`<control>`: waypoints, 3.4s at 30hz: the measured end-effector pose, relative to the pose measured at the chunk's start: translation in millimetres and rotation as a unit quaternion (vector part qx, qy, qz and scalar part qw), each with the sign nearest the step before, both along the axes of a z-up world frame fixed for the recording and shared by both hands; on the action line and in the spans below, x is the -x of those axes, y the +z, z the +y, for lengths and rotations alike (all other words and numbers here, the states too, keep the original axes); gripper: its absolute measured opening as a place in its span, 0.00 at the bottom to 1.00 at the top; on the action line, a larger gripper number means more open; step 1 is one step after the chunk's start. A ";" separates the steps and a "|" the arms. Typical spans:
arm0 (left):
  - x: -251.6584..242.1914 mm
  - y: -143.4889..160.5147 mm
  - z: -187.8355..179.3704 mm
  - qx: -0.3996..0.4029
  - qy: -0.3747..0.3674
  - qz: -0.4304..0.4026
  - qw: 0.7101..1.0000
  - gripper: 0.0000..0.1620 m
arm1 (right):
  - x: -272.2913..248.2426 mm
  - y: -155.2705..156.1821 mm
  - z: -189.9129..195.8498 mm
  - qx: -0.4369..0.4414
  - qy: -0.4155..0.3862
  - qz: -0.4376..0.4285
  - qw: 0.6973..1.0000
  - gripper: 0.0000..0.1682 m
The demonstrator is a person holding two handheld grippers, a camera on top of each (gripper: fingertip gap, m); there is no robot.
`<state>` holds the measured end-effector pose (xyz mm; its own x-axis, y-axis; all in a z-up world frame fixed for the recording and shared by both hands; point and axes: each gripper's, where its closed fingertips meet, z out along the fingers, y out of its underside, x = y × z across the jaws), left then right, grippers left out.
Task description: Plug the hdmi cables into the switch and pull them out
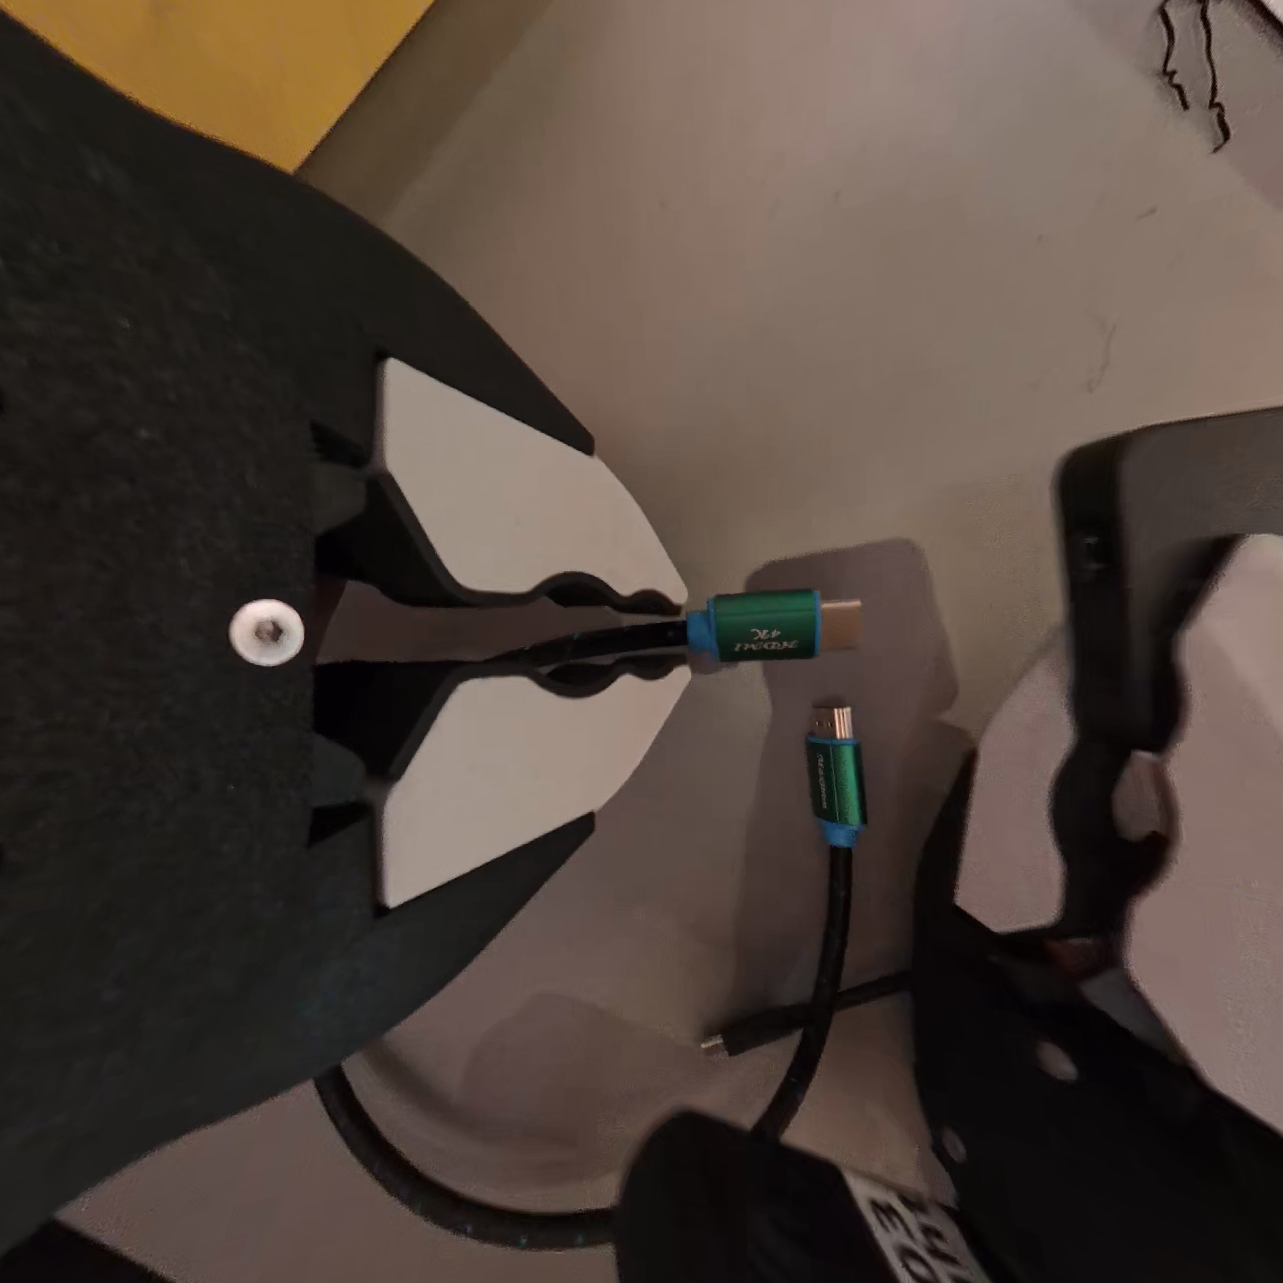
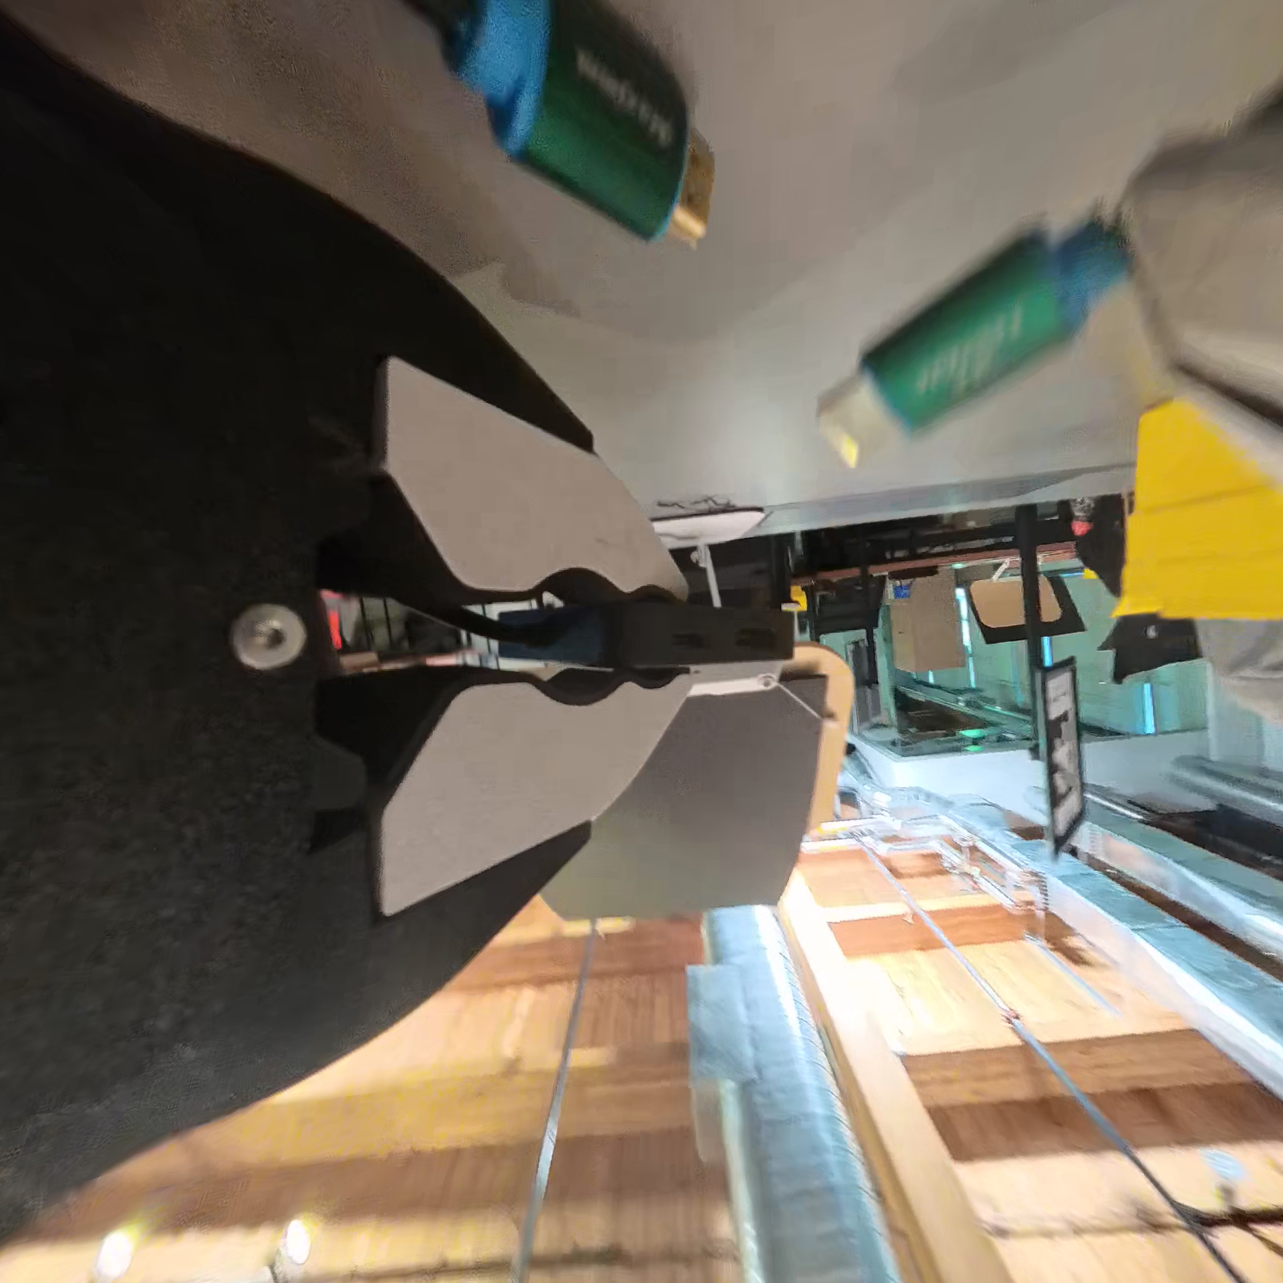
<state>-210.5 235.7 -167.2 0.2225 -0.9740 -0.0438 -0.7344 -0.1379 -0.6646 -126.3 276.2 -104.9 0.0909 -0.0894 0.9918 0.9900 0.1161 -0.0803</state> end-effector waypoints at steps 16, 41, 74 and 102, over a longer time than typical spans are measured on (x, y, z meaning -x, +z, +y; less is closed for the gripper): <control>-18.6 -19.4 8.4 0.243 0.086 -0.056 0.965 0.09 | -13.3 13.9 -1.7 0.040 0.060 0.206 0.976 0.08; -27.2 72.1 -47.7 0.524 -0.031 -0.205 0.826 0.06 | 37.2 30.3 -42.0 -0.104 0.166 -0.034 0.980 0.08; -8.1 74.1 -71.4 0.518 -0.110 -0.156 0.834 0.07 | 54.6 40.3 -67.7 -0.173 0.202 -0.113 0.957 0.08; 3.3 98.8 -73.9 0.548 -0.164 0.065 0.818 0.07 | 54.0 61.7 -69.2 -0.215 0.160 -0.067 0.961 0.08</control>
<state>-213.8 161.7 -68.5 0.0050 -0.4503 0.8929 -0.9059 -0.3802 -0.1867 -180.3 207.0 -43.2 0.0569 -0.4830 0.8738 0.8960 0.4108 0.1688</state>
